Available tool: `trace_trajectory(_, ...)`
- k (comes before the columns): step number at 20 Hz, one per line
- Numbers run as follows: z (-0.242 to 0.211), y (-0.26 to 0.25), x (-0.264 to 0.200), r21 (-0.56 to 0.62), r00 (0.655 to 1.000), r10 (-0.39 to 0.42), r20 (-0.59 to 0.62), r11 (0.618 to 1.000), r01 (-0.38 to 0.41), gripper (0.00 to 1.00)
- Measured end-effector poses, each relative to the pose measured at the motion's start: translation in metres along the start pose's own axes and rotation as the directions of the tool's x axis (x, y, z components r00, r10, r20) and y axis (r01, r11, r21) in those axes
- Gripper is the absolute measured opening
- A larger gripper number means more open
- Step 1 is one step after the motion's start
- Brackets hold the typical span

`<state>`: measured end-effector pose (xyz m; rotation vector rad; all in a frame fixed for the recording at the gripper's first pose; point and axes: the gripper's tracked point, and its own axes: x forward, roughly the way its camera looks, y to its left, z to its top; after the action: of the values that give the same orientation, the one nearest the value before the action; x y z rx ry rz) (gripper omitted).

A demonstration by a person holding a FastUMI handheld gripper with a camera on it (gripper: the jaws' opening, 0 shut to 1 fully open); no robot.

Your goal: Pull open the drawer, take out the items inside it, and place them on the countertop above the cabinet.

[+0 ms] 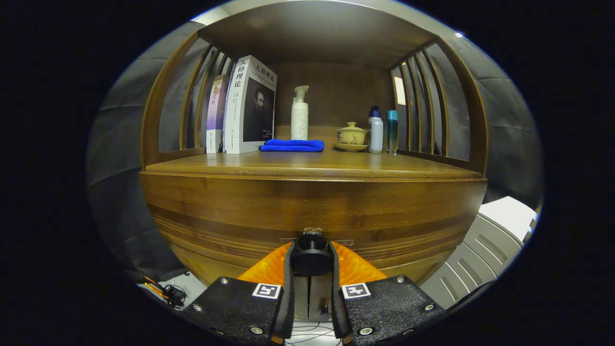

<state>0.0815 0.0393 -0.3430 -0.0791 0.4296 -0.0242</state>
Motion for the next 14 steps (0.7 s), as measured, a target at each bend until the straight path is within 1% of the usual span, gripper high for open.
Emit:
trace_trajectory(8,-0.010,-0.001,-0.049,-0.002,1.000,0.009,-0.023,1.000,-0.010,0.32)
trace_trajectory(12,-0.016,-0.002,-0.071,0.047,0.999,0.025,-0.033,0.999,-0.023,0.32)
trace_trajectory(14,-0.019,-0.002,-0.080,0.026,0.999,0.027,-0.042,0.999,-0.025,0.32)
